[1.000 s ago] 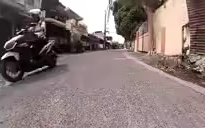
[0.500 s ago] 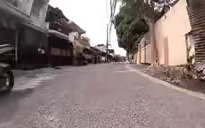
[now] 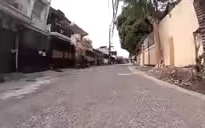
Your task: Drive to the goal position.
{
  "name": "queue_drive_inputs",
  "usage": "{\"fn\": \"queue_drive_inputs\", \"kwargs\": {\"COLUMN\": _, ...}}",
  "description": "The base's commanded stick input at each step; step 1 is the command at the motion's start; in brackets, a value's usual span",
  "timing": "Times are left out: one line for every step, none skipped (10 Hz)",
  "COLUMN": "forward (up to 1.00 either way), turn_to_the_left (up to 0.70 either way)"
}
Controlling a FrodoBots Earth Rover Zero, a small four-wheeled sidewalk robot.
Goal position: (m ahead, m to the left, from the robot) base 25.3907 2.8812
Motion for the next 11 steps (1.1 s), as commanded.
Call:
{"fn": "queue_drive_inputs", "kwargs": {"forward": 0.50, "turn_to_the_left": 0.03}}
{"fn": "queue_drive_inputs", "kwargs": {"forward": 0.50, "turn_to_the_left": -0.25}}
{"fn": "queue_drive_inputs", "kwargs": {"forward": 0.50, "turn_to_the_left": -0.43}}
{"fn": "queue_drive_inputs", "kwargs": {"forward": 0.50, "turn_to_the_left": -0.33}}
{"fn": "queue_drive_inputs", "kwargs": {"forward": 0.50, "turn_to_the_left": -0.05}}
{"fn": "queue_drive_inputs", "kwargs": {"forward": 0.50, "turn_to_the_left": 0.07}}
{"fn": "queue_drive_inputs", "kwargs": {"forward": 0.50, "turn_to_the_left": 0.07}}
{"fn": "queue_drive_inputs", "kwargs": {"forward": 0.50, "turn_to_the_left": 0.07}}
{"fn": "queue_drive_inputs", "kwargs": {"forward": 0.50, "turn_to_the_left": 0.07}}
{"fn": "queue_drive_inputs", "kwargs": {"forward": 0.50, "turn_to_the_left": 0.07}}
{"fn": "queue_drive_inputs", "kwargs": {"forward": 0.50, "turn_to_the_left": 0.07}}
